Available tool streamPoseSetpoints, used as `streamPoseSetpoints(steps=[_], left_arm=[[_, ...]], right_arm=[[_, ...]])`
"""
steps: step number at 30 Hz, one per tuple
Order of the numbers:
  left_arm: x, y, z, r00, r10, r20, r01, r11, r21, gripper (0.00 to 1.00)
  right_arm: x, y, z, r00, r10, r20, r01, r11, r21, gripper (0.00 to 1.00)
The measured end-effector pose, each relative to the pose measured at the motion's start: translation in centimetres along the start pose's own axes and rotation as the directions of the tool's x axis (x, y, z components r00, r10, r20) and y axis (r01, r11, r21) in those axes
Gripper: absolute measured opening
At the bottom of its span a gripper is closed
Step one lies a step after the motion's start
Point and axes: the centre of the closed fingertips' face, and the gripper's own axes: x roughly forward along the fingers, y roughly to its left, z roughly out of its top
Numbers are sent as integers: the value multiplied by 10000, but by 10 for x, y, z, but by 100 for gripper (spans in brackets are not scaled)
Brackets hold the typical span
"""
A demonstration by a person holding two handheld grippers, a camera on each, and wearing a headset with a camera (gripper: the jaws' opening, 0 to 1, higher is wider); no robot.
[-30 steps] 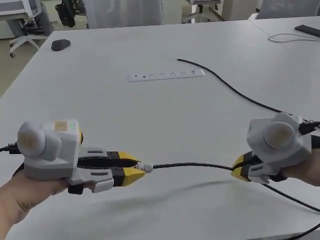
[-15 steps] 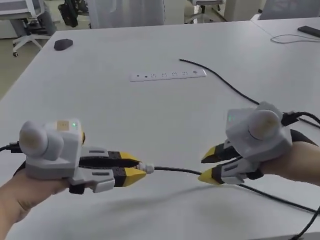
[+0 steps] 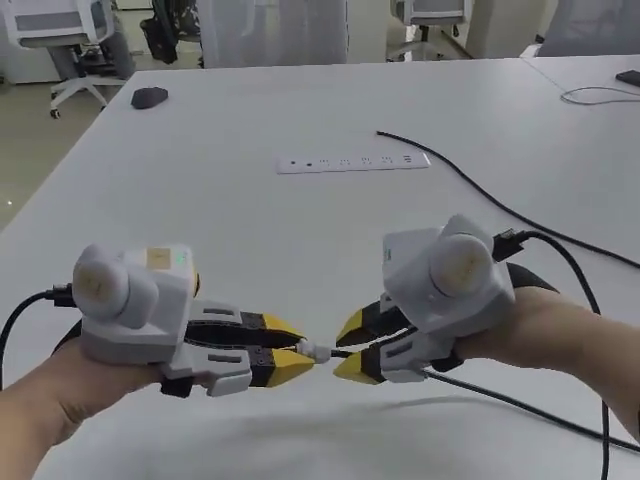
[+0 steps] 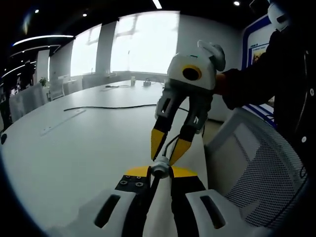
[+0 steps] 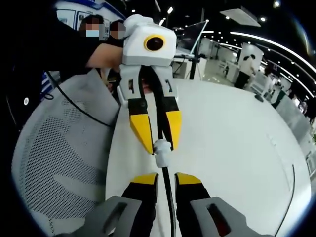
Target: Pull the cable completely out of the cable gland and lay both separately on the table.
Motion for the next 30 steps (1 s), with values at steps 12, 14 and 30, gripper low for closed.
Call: streamPoseSetpoints(steps=[12, 14, 30], left_arm=[[-7, 0, -3, 10000, 17, 74, -16, 9999, -134, 15], [-12, 0, -2, 9999, 75, 114, -74, 9999, -104, 15], [-36, 12, -12, 9982, 581, 110, -576, 9975, -398, 15]], right_arm=[[0, 4, 2, 9999, 33, 123, -24, 9976, -690, 0], [-1, 4, 1, 9999, 5, 159, 6, 9974, -718, 0], [-12, -5, -27, 9989, -130, -452, 126, 9999, -87, 0]])
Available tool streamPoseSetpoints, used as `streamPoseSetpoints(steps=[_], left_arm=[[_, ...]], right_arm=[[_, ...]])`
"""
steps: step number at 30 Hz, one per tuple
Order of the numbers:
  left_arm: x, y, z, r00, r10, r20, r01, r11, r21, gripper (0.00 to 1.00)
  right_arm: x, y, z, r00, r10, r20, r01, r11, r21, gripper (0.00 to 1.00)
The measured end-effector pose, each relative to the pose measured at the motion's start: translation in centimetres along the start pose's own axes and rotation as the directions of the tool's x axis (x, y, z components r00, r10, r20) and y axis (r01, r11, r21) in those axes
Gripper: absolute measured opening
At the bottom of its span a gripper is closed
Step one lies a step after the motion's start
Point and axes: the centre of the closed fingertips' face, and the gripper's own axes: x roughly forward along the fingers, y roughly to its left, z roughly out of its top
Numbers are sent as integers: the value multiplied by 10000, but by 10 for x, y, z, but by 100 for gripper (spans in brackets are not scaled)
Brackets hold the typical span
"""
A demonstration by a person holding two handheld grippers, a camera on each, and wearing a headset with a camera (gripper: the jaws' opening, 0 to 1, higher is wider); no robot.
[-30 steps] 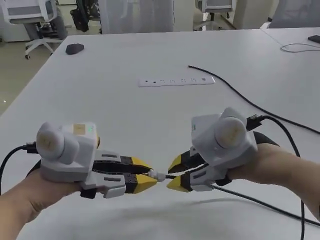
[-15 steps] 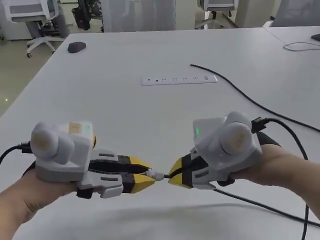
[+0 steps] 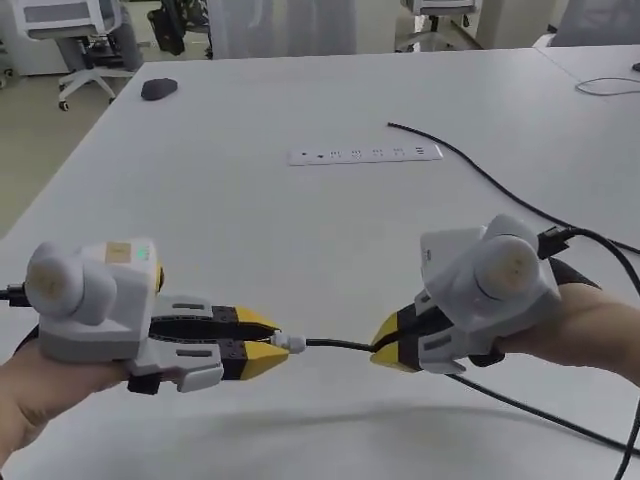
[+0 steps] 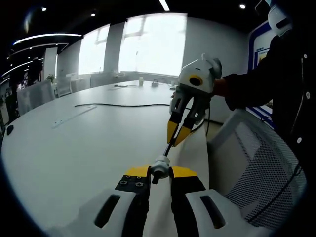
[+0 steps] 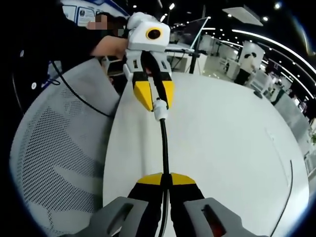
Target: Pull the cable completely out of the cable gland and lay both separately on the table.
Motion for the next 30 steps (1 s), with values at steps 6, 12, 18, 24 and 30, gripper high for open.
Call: streamPoseSetpoints(steps=[6, 12, 18, 24, 30], left_arm=[[-13, 7, -6, 9996, 297, 35, -297, 9995, -51, 15], [-24, 12, -10, 9985, 532, 84, -531, 9985, -140, 15], [-41, 17, -18, 9958, 907, 143, -903, 9955, -289, 15], [-57, 21, -29, 9910, 1302, 313, -1283, 9902, -555, 15], [-77, 24, -44, 9822, 1823, 443, -1777, 9798, -922, 15]], right_arm=[[-7, -6, -11, 9999, -141, -86, 144, 9994, 330, 0], [-8, -7, -11, 9996, -155, -224, 161, 9995, 261, 0], [-5, -11, -6, 9991, -162, -382, 174, 9994, 315, 0], [3, -20, 24, 9983, -383, 440, 336, 9941, 1027, 0], [24, -25, 53, 9975, -401, 583, 329, 9922, 1203, 0]])
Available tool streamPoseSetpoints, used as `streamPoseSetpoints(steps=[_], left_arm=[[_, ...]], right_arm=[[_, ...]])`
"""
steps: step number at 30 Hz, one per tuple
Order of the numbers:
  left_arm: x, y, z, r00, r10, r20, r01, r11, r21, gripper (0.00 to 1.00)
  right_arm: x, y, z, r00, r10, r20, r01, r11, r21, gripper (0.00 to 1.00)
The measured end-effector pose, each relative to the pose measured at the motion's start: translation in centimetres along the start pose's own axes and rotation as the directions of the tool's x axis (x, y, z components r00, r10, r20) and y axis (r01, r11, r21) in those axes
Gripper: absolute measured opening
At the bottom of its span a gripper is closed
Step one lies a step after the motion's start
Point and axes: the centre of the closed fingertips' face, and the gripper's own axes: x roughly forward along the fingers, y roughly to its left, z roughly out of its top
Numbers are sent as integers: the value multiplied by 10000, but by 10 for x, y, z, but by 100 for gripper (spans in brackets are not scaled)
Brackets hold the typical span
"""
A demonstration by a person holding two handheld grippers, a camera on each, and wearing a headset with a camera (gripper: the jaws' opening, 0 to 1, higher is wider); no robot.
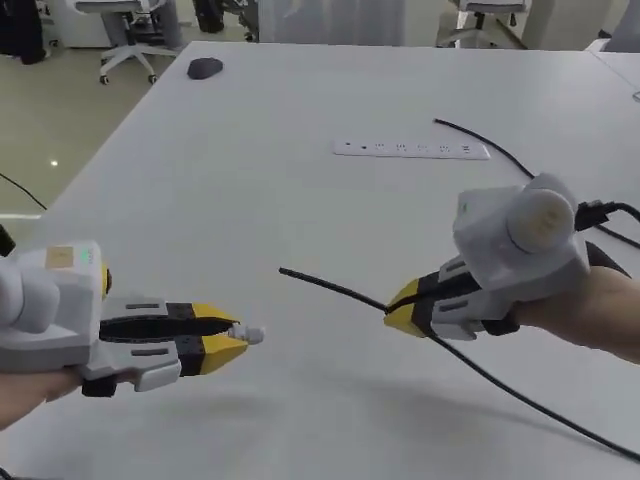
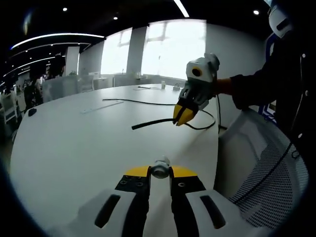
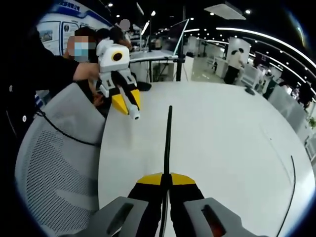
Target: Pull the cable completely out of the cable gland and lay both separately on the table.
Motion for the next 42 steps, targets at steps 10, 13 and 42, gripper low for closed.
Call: streamPoseSetpoints(steps=[10, 13, 42], left_arm=[[-35, 15, -20, 9955, 885, 330, -864, 9945, -596, 15], [-43, 19, -25, 9934, 1075, 390, -1046, 9920, -700, 15], [-65, 55, -78, 9552, 2847, 810, -2608, 9390, -2242, 15]], right_arm=[[42, 11, 38, 9995, 297, -83, -299, 9993, -245, 0], [52, 8, 50, 9998, 191, 42, -190, 9995, -240, 0], [170, 14, 95, 9973, 209, 697, -323, 9855, 1666, 0]])
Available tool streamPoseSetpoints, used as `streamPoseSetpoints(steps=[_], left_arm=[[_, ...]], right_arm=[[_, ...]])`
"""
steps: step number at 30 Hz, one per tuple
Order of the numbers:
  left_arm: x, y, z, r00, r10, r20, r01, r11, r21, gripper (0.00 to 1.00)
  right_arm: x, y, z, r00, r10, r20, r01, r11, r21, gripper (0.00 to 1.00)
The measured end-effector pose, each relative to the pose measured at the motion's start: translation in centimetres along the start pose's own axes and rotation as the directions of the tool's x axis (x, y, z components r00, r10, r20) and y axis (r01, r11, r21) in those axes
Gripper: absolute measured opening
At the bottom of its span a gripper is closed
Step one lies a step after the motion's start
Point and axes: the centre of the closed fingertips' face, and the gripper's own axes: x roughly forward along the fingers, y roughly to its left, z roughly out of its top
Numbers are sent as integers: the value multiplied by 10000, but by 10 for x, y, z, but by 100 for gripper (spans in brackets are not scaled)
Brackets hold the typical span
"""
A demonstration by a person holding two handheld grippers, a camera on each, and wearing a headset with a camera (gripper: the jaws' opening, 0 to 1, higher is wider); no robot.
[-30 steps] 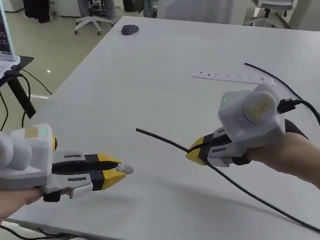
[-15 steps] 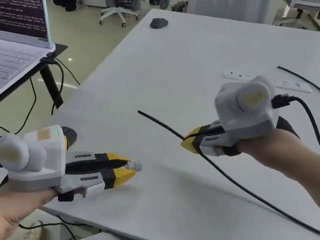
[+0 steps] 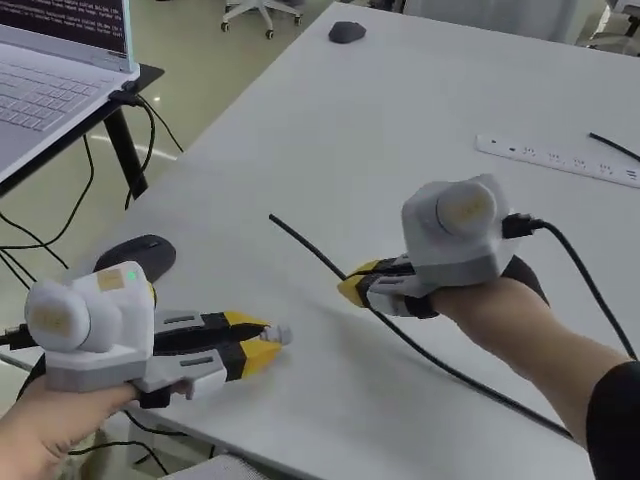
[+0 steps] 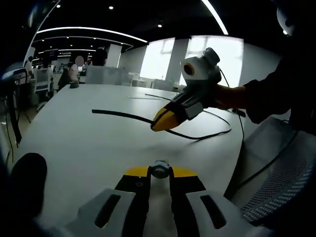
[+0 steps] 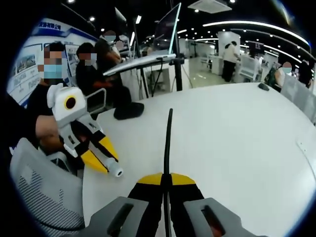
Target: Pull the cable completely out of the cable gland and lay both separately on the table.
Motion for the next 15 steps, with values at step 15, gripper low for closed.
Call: streamPoseSetpoints(steps=[15], left_arm=[[-2, 7, -12, 9988, 482, 120, -481, 9988, -114, 15]], right_arm=[[18, -2, -10, 9951, -961, -218, 946, 9936, -618, 0]])
